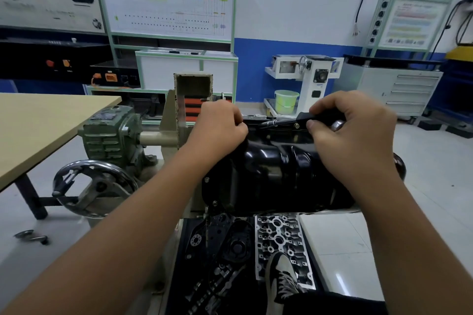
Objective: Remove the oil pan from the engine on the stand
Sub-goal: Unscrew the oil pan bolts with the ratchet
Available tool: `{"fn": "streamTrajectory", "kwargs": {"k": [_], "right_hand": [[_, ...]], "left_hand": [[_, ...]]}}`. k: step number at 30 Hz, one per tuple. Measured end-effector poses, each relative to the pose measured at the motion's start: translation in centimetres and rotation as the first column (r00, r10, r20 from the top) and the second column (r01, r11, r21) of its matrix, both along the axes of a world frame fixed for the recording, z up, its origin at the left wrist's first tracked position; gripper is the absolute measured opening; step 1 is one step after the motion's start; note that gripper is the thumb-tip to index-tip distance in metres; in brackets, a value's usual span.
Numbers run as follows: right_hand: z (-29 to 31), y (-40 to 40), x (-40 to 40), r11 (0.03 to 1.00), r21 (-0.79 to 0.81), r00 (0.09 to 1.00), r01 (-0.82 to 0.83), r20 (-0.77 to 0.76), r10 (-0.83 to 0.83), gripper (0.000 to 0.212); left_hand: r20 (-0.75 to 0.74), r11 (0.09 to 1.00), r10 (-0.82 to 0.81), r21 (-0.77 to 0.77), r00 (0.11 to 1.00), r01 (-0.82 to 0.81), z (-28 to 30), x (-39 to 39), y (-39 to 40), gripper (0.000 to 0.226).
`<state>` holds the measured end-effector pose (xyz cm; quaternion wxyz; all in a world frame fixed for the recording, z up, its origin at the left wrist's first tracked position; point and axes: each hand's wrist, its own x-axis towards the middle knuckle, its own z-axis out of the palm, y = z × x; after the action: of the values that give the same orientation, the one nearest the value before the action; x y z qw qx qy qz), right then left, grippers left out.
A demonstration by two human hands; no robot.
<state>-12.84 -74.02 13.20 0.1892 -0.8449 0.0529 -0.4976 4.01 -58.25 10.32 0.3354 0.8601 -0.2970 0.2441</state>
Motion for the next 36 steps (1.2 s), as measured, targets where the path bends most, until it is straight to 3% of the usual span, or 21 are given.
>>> {"fn": "streamTrajectory", "kwargs": {"k": [5,8,17,29,36], "right_hand": [[0.1,-0.1,0.3,0.999,0.038,1.0,-0.01,0.001,0.01,0.025],[-0.1,-0.4,0.1,0.999,0.042,1.0,0.001,-0.007,-0.001,0.023],[-0.1,-0.4,-0.1,0.998,0.066,1.0,0.0,-0.005,0.0,0.024],[-0.3,-0.5,-0.2,0.997,0.074,1.0,-0.002,-0.001,0.002,0.024],[-0.4,-0.3,-0.1,0.997,0.072,1.0,-0.026,0.004,0.026,0.029]], "left_hand": [[-0.058,0.971,0.203,0.138,0.978,-0.193,1.1,-0.4,-1.8,0.011],[-0.046,0.943,0.301,0.16,0.953,-0.29,1.1,-0.7,-2.2,0.03],[-0.201,0.968,0.247,0.086,0.948,-0.234,0.9,-0.7,-2.1,0.026],[-0.093,0.93,0.349,0.153,0.932,-0.334,1.1,-1.1,-2.7,0.029],[-0.105,0.928,0.369,0.084,0.923,-0.362,1.2,-1.3,-2.6,0.007]]}}
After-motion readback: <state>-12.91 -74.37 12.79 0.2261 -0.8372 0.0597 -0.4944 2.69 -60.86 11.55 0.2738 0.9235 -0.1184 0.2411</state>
